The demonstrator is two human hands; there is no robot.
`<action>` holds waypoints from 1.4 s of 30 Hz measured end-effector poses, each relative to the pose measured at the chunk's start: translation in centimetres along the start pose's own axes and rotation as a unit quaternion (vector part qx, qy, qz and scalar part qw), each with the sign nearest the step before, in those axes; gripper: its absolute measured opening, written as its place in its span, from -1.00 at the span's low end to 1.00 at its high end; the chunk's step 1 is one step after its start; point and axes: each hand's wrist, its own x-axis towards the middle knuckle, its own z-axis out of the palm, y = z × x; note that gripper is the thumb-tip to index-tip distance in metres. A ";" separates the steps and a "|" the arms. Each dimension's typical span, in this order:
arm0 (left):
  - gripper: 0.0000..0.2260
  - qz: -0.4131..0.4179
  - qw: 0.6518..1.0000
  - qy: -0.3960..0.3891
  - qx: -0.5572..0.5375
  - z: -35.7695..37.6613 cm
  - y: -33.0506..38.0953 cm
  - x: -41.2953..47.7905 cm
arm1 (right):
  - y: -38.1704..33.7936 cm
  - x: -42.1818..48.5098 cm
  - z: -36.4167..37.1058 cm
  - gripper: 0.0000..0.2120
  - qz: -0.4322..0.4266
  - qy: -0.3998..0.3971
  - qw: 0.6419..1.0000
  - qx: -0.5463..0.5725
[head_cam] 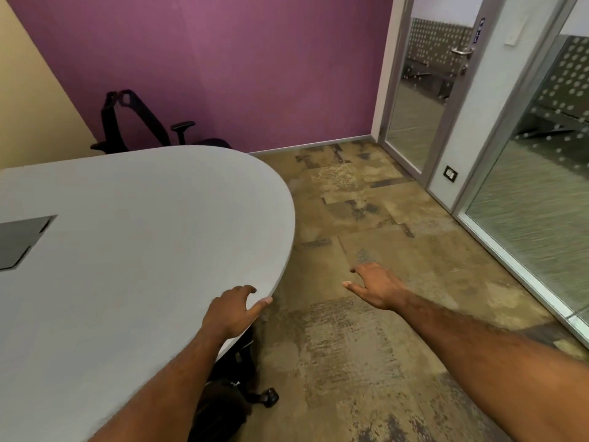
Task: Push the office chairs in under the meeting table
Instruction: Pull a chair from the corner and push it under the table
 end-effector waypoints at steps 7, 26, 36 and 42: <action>-0.21 0.005 1.000 -0.025 0.011 0.2 3.2 7.4 | 5.9 5.2 -1.0 -0.38 0.030 -0.003 0.999 0.012; -0.21 0.000 0.999 -0.052 -0.007 -0.3 5.8 36.2 | 16.8 27.6 -6.7 -0.37 0.084 -0.009 0.996 0.013; -0.22 -0.046 0.996 -0.070 -0.034 -2.0 10.4 51.5 | 24.8 44.6 -9.1 -0.40 0.044 -0.029 0.998 0.033; -0.25 -0.095 0.993 -0.053 -0.044 -4.7 12.8 59.2 | 28.7 55.2 -13.1 -0.41 -0.010 -0.036 0.998 0.045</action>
